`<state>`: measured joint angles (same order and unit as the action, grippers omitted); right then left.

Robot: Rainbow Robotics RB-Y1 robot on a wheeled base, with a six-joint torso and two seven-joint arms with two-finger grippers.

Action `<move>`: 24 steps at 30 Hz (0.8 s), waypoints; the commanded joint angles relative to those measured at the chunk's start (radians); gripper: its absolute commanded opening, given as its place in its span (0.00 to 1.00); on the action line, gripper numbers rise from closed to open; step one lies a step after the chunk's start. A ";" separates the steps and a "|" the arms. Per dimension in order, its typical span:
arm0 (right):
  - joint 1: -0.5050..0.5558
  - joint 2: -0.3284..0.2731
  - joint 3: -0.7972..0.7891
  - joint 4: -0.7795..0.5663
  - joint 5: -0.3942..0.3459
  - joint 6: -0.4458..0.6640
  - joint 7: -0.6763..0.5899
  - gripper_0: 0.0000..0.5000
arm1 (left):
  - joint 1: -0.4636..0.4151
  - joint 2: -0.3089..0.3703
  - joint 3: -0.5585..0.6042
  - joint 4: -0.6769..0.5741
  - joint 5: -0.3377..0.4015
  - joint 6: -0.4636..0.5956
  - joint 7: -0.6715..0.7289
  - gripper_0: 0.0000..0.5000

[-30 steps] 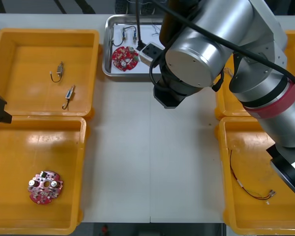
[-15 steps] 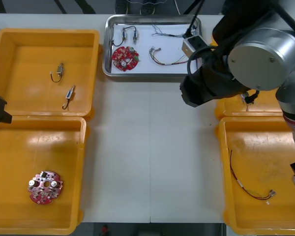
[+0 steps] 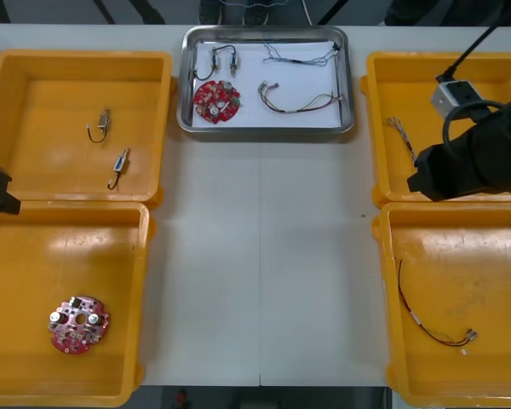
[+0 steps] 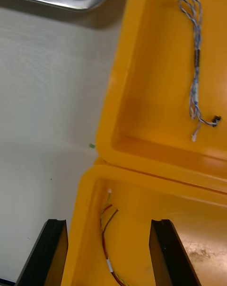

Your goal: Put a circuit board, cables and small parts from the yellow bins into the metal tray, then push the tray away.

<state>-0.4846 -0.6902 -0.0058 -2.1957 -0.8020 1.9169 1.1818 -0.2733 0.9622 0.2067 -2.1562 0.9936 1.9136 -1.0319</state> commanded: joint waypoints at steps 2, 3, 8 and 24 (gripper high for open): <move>0.106 -0.100 -0.143 -0.035 -0.065 0.003 -0.016 1.00 | 0.011 0.046 0.028 -0.024 0.005 0.006 -0.066 1.00; 0.115 -0.106 -0.155 -0.035 -0.069 0.003 -0.014 1.00 | 0.011 0.046 0.028 -0.024 0.005 0.006 -0.066 1.00; 0.185 -0.143 -0.229 -0.035 -0.083 0.003 -0.007 1.00 | 0.011 0.046 0.028 -0.024 0.005 0.006 -0.066 1.00; 0.299 -0.175 -0.310 -0.045 -0.108 0.003 -0.008 1.00 | 0.011 0.046 0.028 -0.024 0.005 0.006 -0.066 1.00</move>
<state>-0.2145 -0.8210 -0.2716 -2.2108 -0.8972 1.9169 1.1819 -0.2723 0.9624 0.2067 -2.1562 0.9936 1.9136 -1.0319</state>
